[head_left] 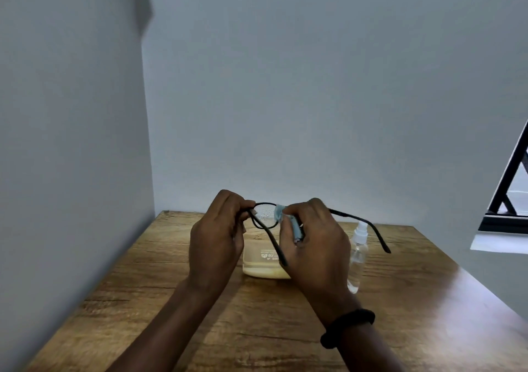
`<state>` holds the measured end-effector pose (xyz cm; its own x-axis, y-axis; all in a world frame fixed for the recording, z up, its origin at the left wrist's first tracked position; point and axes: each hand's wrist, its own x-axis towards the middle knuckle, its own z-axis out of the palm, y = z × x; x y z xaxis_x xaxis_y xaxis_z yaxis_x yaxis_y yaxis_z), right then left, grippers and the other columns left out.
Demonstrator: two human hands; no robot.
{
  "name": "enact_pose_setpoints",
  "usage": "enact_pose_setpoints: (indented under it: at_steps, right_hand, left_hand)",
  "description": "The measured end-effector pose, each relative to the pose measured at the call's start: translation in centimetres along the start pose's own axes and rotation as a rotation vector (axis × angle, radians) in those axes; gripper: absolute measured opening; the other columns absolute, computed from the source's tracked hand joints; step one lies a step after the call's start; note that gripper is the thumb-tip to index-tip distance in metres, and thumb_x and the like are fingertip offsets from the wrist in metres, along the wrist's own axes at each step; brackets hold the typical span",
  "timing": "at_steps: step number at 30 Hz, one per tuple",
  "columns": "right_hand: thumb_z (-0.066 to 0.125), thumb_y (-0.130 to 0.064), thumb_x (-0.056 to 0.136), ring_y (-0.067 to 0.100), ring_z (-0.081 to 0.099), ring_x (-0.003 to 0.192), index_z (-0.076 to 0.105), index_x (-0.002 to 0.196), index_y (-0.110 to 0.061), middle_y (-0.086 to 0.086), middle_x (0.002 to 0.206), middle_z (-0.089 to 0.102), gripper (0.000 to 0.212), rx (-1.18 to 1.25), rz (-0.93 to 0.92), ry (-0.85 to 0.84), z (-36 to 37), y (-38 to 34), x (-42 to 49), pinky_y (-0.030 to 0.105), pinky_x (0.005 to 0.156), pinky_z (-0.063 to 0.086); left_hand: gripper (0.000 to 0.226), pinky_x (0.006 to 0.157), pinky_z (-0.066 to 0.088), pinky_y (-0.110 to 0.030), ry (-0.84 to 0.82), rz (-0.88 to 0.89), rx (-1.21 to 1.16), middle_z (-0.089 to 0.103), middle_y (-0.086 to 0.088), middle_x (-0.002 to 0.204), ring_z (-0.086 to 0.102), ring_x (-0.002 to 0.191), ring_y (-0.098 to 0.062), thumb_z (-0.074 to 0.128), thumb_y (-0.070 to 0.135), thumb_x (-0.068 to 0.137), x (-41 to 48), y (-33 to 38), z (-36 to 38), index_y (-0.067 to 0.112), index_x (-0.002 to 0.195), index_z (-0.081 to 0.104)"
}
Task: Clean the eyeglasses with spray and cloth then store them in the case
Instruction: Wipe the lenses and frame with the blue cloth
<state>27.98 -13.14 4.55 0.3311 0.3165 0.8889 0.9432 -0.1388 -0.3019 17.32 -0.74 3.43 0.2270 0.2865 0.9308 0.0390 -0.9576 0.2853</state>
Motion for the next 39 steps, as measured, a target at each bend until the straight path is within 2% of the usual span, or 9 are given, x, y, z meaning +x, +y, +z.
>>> enact_pose_setpoints:
  at_steps: [4,7,12,14,17,23,28,33,39]
  right_hand:
    - [0.071,-0.014,0.088,0.012,0.062,0.073,0.067,0.096,-0.015,-0.003,0.091,0.065,0.009,0.028,0.063,0.180,-0.9,1.6,0.6,0.034,0.057,0.055]
    - [0.069,-0.016,0.089,0.012,0.063,0.073,0.067,0.095,-0.015,-0.004,0.089,0.066,0.007,-0.017,0.066,0.211,-1.2,2.5,0.7,0.034,0.058,0.056]
    - [0.072,-0.015,0.087,0.014,0.064,0.063,0.069,0.091,-0.021,-0.008,0.088,0.067,0.008,-0.106,0.111,0.178,-0.7,2.6,0.6,0.027,0.051,0.049]
    - [0.071,-0.018,0.088,0.017,0.064,0.060,0.071,0.093,-0.023,-0.007,0.089,0.066,0.007,-0.144,0.127,0.154,-0.5,2.7,0.5,0.027,0.050,0.047]
    - [0.071,-0.020,0.090,0.013,0.064,0.062,0.073,0.097,-0.025,-0.009,0.090,0.064,0.009,-0.099,0.137,0.128,-0.3,2.9,0.6,0.023,0.052,0.043]
    - [0.071,-0.020,0.092,0.008,0.065,0.071,0.076,0.104,-0.025,-0.010,0.090,0.062,0.014,0.059,0.064,0.015,0.0,2.8,0.3,0.033,0.054,0.056]
    - [0.068,-0.025,0.090,0.016,0.065,0.063,0.071,0.094,-0.030,-0.010,0.092,0.062,0.007,-0.148,0.066,-0.065,0.1,2.9,0.1,0.032,0.047,0.051]
    - [0.064,-0.025,0.091,0.022,0.065,0.060,0.067,0.091,-0.023,-0.007,0.092,0.062,0.004,-0.315,0.160,-0.039,0.2,2.7,0.0,0.029,0.047,0.047]
    - [0.069,-0.020,0.091,0.019,0.067,0.065,0.071,0.096,-0.023,-0.008,0.094,0.065,0.006,-0.249,0.167,0.054,0.2,3.0,0.2,0.026,0.049,0.044]
  left_hand:
    - [0.034,0.064,0.053,-0.027,0.054,-0.038,0.001,0.063,0.003,0.093,0.062,0.081,-0.005,0.064,-0.021,0.082,0.3,-0.2,-0.1,0.008,0.099,0.068]
    - [0.037,0.065,0.051,-0.021,0.052,-0.038,0.000,0.062,0.004,0.093,0.061,0.083,-0.003,0.063,-0.023,0.080,0.3,0.0,0.0,0.008,0.099,0.068]
    - [0.039,0.070,0.043,-0.007,0.041,-0.031,-0.009,0.063,0.001,0.091,0.060,0.084,-0.003,0.062,-0.026,0.077,0.1,0.8,0.2,0.006,0.098,0.069]
    - [0.035,0.070,0.044,-0.008,0.049,-0.016,-0.021,0.063,0.000,0.090,0.059,0.083,-0.004,0.059,-0.023,0.079,0.1,1.1,0.2,0.005,0.098,0.069]
    - [0.029,0.064,0.048,-0.019,0.071,-0.019,-0.037,0.062,0.000,0.090,0.060,0.081,-0.007,0.054,-0.014,0.081,0.1,1.2,0.2,0.005,0.097,0.069]
    - [0.028,0.064,0.048,-0.021,0.098,-0.065,-0.053,0.061,0.002,0.090,0.060,0.084,-0.004,0.053,-0.012,0.082,0.2,1.1,0.1,0.007,0.096,0.069]
    - [0.036,0.071,0.046,-0.010,0.101,-0.108,-0.057,0.063,-0.001,0.090,0.062,0.087,-0.002,0.056,-0.026,0.081,0.2,0.8,0.1,0.005,0.096,0.068]
    - [0.039,0.071,0.043,-0.005,0.053,-0.087,-0.055,0.061,0.002,0.090,0.060,0.073,-0.004,0.057,-0.028,0.080,0.2,0.8,0.3,0.006,0.098,0.068]
    - [0.040,0.068,0.042,-0.004,0.028,-0.077,-0.067,0.060,0.003,0.091,0.060,0.067,-0.005,0.057,-0.027,0.081,0.0,1.1,0.5,0.007,0.099,0.068]
